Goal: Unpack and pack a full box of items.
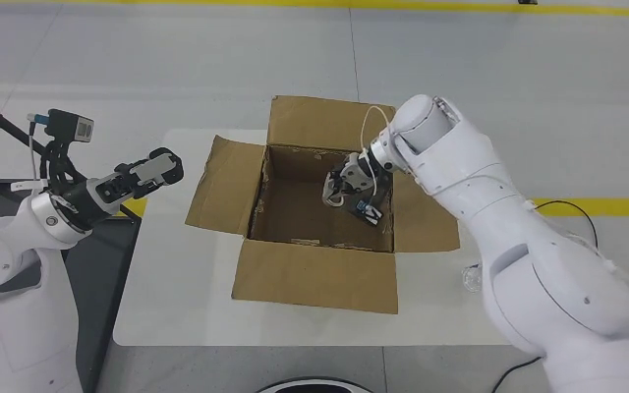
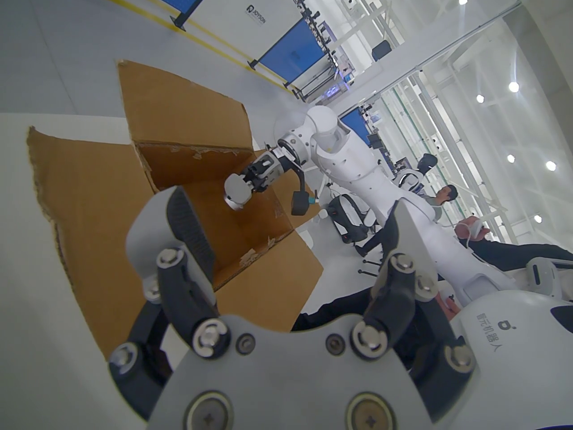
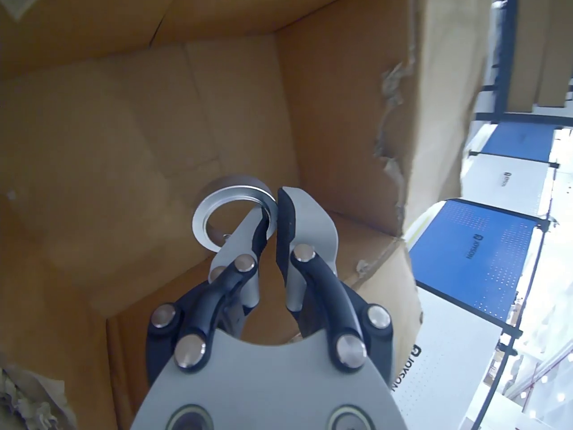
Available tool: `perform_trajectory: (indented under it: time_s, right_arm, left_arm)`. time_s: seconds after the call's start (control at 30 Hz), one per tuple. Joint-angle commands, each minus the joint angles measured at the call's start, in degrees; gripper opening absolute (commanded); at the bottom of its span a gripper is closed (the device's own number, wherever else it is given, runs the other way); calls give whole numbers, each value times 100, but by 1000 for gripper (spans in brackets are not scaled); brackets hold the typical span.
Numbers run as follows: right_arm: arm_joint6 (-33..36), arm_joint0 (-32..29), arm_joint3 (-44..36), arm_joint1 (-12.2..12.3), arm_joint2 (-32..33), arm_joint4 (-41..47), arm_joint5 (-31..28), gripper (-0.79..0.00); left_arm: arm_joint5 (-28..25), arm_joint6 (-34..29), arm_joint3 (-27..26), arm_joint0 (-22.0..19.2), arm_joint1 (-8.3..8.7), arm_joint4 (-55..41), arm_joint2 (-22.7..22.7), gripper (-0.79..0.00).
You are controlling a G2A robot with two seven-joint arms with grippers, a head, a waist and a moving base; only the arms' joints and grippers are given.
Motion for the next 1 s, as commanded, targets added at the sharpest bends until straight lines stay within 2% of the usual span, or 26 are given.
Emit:
perform_trajectory:
  time_s: [0.0,0.33,0.7,0.97]
  right_arm:
    - [-109,-9,-103,80,44,84,-46,-785]
    - [49,-120,-966,559,169,587,-401,-785]
    - [925,-317,-2420,1335,-135,1925,-1277,-785]
    - [925,-317,-2420,1335,-135,1925,-1277,-785]
  left_arm:
    - [0,0,0,0,0,0,0,0]
    - [0,0,0,0,0,0,0,0]
    - [0,0,0,0,0,0,0,0]
    - [0,0,0,0,0,0,0,0]
